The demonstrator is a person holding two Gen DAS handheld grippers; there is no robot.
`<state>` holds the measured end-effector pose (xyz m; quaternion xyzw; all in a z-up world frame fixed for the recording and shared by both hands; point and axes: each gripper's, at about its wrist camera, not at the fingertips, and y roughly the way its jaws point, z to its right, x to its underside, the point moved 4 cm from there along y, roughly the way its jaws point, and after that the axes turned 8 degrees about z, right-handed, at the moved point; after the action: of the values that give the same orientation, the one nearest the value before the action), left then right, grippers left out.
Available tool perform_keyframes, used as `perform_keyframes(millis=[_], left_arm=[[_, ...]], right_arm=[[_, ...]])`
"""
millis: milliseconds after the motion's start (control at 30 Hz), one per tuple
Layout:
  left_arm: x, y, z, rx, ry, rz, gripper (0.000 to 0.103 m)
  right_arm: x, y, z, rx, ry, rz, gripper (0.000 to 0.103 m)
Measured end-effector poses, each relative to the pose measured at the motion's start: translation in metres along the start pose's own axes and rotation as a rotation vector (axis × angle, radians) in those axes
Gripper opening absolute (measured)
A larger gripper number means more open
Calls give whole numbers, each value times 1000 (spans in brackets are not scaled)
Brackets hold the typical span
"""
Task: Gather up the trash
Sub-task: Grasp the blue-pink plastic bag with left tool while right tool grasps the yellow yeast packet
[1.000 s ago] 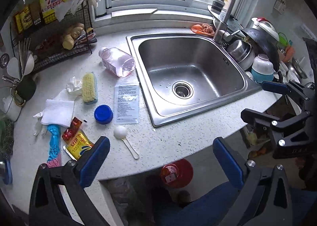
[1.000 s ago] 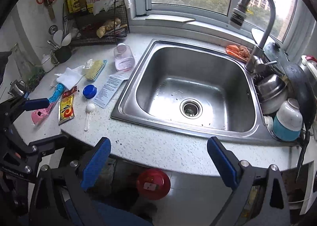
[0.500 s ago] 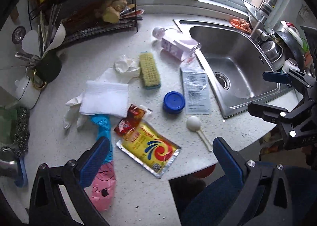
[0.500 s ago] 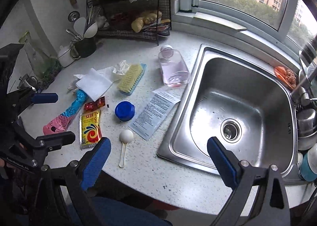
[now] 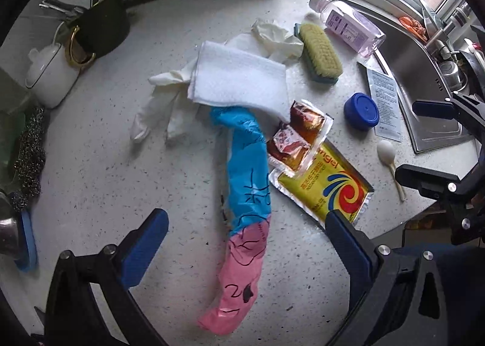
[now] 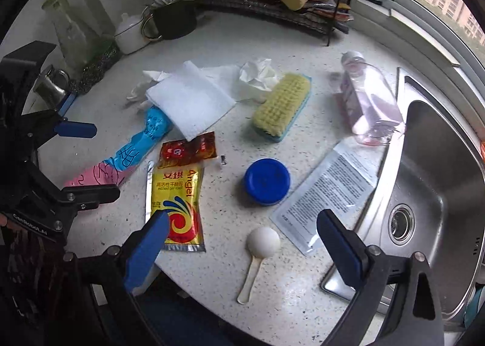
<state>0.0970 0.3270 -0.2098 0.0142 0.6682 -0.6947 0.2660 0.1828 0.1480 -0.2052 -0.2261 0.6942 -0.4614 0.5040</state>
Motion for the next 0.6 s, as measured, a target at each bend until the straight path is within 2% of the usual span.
perform_keyframes(millis=[100, 233, 333, 367, 400, 467, 533, 600], left_arm=[[8, 7, -10, 12, -24, -8, 98], [16, 18, -19, 23, -61, -19, 80], [18, 16, -20, 39, -68, 3, 77], [18, 15, -20, 47, -70, 3, 73], [18, 14, -20, 38, -65, 15, 68], [18, 9, -20, 40, -60, 32, 33], [20, 8, -24, 72, -86, 26, 20], [23, 5, -28, 79, -96, 34, 18]], right_arm=[[0, 7, -8, -10, -18, -27, 97], [0, 14, -15, -17, -39, -58, 97], [1, 18, -19, -20, -41, -76, 97], [1, 20, -21, -22, -41, -78, 97], [1, 20, -23, -18, -43, -81, 97], [2, 22, -26, -17, -42, -86, 97], [4, 24, -31, -23, -39, -95, 97], [4, 29, -35, -29, -37, -107, 97]])
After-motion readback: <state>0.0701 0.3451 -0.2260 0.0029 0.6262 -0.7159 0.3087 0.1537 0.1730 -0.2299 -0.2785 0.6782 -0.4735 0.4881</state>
